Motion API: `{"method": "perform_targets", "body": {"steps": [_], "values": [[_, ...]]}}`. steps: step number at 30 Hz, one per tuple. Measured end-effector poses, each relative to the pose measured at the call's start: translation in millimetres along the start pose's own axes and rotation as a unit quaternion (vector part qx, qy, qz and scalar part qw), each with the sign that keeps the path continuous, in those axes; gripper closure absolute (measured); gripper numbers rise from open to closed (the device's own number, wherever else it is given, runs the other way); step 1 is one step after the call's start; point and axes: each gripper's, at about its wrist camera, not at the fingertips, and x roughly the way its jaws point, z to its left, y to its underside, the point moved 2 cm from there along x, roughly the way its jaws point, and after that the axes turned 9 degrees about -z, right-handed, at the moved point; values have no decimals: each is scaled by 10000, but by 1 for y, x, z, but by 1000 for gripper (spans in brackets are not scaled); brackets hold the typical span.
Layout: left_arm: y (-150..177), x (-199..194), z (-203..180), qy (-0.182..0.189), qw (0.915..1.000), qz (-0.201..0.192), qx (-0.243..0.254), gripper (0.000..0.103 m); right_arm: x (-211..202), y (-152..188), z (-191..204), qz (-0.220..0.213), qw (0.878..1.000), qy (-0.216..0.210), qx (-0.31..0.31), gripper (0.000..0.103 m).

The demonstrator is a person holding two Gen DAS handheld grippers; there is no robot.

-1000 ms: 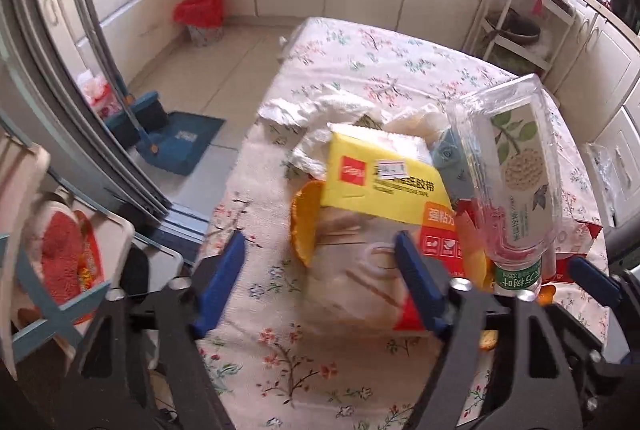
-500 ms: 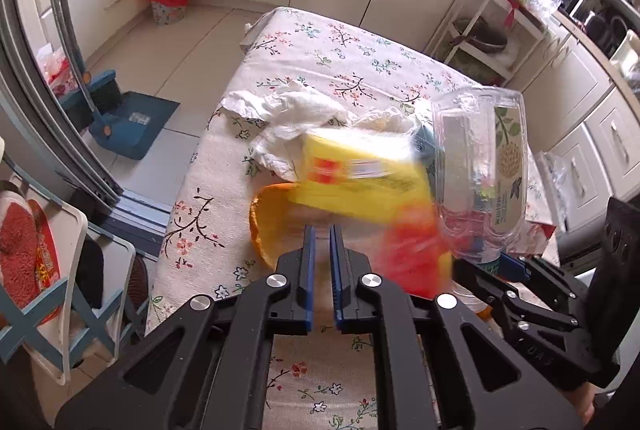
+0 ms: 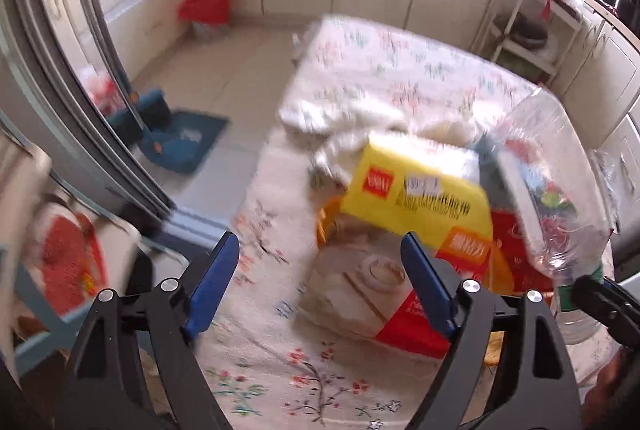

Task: Collect trash
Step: 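Lift the snack bag and bottle off the table and carry them toward the yellow basin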

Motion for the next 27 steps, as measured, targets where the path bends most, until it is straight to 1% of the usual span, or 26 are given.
{"method": "perform_targets", "body": {"steps": [1, 2, 3, 5, 10, 11, 14, 16, 18, 19, 20, 21, 22, 23, 24, 25, 27], "values": [[2, 6, 0, 214, 9996, 175, -98, 43, 1, -1, 1, 11, 9999, -74, 94, 63], [4, 8, 0, 331, 9990, 278, -130, 73, 0, -2, -1, 16, 9996, -182, 218, 63], [5, 9, -1, 344, 9988, 314, -116, 81, 1, -1, -1, 12, 9992, -263, 303, 63], [4, 2, -3, 419, 9988, 224, -73, 103, -3, -1, -3, -30, 9977, -467, 497, 63], [1, -31, -5, 838, 9963, -163, -108, 103, -12, 1, -2, -129, 9932, -834, 804, 63], [0, -41, -4, 984, 9945, -318, -142, 103, -14, 2, -1, -155, 9923, -897, 845, 63], [-1, -60, -1, 1198, 9905, -627, -239, 103, -21, 3, -1, -256, 9913, -940, 887, 63], [0, -62, 1, 1120, 9910, -693, -220, 103, -22, 5, -1, -293, 9910, -934, 916, 63], [4, -53, 3, 906, 9942, -538, -211, 103, -24, 7, -2, -300, 9910, -914, 931, 63], [6, -47, 6, 807, 9954, -440, -262, 97, -26, 9, -3, -298, 9910, -908, 937, 63], [10, -37, 8, 715, 9966, -275, -291, 72, -26, 10, -4, -294, 9910, -905, 945, 63], [12, -29, 10, 554, 9978, -191, -300, 54, -26, 11, -3, -292, 9908, -902, 961, 63], [12, -22, 12, 328, 9988, -218, -302, 23, -27, 12, -5, -293, 9907, -902, 978, 63], [11, -18, 13, 40, 9990, -371, -231, 16, -26, 12, -5, -297, 9903, -908, 1005, 63], [10, -15, 11, -194, 9986, -475, -93, 16, -25, 12, -7, -299, 9898, -921, 1041, 63], [9, -10, 9, -315, 9983, -488, 41, 13, -25, 12, -7, -299, 9896, -926, 1063, 63], [9, -2, 4, -308, 9987, -382, 144, 12, -24, 11, -7, -291, 9896, -927, 1057, 63]]}}
